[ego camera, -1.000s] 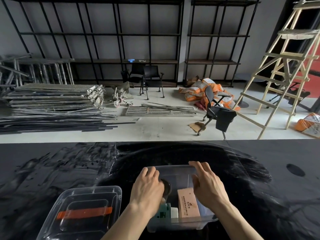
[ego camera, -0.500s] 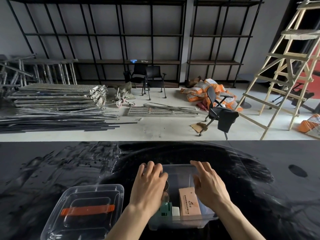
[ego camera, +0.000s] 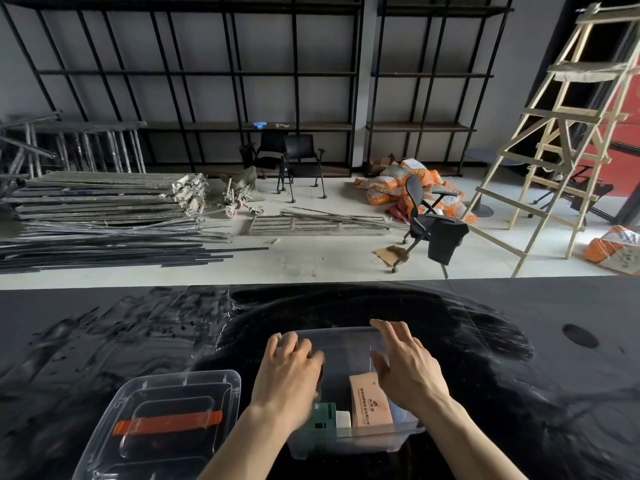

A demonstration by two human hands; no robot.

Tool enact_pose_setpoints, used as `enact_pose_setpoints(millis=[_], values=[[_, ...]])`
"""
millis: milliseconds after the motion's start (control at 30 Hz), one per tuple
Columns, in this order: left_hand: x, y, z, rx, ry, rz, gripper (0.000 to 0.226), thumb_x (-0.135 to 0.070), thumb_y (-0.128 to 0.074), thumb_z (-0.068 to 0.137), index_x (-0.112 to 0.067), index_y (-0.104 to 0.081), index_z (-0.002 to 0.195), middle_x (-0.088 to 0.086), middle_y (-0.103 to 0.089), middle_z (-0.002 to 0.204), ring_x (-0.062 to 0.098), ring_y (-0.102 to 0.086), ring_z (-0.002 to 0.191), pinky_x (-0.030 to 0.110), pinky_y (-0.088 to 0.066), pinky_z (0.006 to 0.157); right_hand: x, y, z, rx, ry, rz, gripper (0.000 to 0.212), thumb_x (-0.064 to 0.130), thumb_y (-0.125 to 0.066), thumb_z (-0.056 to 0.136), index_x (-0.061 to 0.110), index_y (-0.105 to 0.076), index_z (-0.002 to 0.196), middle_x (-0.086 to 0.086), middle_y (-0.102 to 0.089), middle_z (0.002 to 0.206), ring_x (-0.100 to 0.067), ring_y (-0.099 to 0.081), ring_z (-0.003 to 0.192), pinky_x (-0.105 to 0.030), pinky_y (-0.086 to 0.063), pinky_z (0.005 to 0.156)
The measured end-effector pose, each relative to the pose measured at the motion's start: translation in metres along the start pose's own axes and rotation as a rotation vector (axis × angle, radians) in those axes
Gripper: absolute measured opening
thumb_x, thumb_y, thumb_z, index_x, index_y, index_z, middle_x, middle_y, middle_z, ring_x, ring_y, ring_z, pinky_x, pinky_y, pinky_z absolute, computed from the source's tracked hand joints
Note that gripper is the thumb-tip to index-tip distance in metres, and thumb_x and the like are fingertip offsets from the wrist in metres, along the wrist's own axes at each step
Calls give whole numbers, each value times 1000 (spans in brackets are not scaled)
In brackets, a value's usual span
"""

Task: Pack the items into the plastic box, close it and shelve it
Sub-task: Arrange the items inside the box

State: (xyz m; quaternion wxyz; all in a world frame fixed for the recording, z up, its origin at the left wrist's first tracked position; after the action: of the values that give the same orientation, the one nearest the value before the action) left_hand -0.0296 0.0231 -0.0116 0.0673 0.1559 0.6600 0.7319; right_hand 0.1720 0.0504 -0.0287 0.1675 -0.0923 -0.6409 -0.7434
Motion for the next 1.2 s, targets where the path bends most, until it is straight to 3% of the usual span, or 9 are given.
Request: enact_pose_setpoints(millis=[233,333,400,533,633,800,967,1100,1200], values=[[20,13,-8,-360,235,-492,49,-47,-58,88,-32,-50,134,-11,-49,129,11,-41,122,30,-37,106,10,13,-5,-92,14,-50,47,33,-55,94,26,-48,140,-2,-51,141,-24,-54,121,-40,-49,98],[26,2,-11,-312,433,-857,57,-40,-53,95,-26,-36,147,-5,-40,147,14,-36,136,33,-33,111,33,24,-14,-299,163,29,26,32,-52,92,27,-60,116,7,-61,110,-14,-60,94,-30,-53,74],[23,-11,-12,-202,510,-1033,58,-38,-45,99,-23,-26,152,-1,-33,155,16,-32,141,34,-30,111,46,19,-17,-171,186,87,19,35,-45,94,30,-61,102,13,-64,95,-9,-59,80,-24,-46,60],[17,-25,-14,-208,551,-997,50,-24,-40,102,-18,-31,150,2,-48,147,17,-42,134,30,-33,109,58,-9,-14,464,-33,5,34,36,-47,96,10,-69,101,-11,-74,102,-29,-69,89,-35,-51,70],[17,-29,-13,-193,596,-1028,45,-25,-36,103,-22,-34,148,0,-54,142,17,-47,131,35,-38,107,65,-16,-15,643,-103,-50,40,43,-46,96,11,-69,91,-12,-70,106,-32,-65,104,-34,-48,83],[18,-34,-14,-222,603,-1026,41,-29,-34,103,-26,-38,144,-3,-59,136,16,-49,127,32,-43,100,71,-14,-14,747,-179,10,43,57,-50,89,23,-55,63,-8,-65,85,-24,-60,82,-29,-49,75],[18,-37,-13,-261,591,-1010,41,-27,-36,103,-21,-41,142,-1,-60,135,17,-52,125,35,-47,99,72,-1,-18,770,-261,285,36,48,-61,91,14,-71,98,-8,-64,85,-22,-63,73,-33,-54,72],[16,-38,-13,-287,583,-998,41,-27,-35,103,-21,-42,142,-1,-60,135,17,-50,126,36,-46,100,72,9,-21,645,-359,588,17,19,-65,93,2,-66,91,-13,-62,76,-25,-64,63,-39,-60,70],[16,-38,-14,-299,573,-999,41,-28,-34,103,-21,-41,143,0,-60,134,17,-51,126,37,-46,100,76,13,-21,613,-375,771,18,5,-62,91,-3,-66,106,-20,-69,85,-30,-71,72,-42,-64,74]])
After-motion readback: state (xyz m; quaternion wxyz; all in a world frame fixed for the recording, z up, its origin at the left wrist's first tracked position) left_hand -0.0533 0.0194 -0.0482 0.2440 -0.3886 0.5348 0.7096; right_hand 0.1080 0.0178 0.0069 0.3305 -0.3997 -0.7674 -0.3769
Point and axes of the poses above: each hand's wrist, its own z-axis towards the middle knuckle, its own y-axis out of the back of the hand, x = y × z, the point moved 2 cm from there along z, towards the middle knuckle
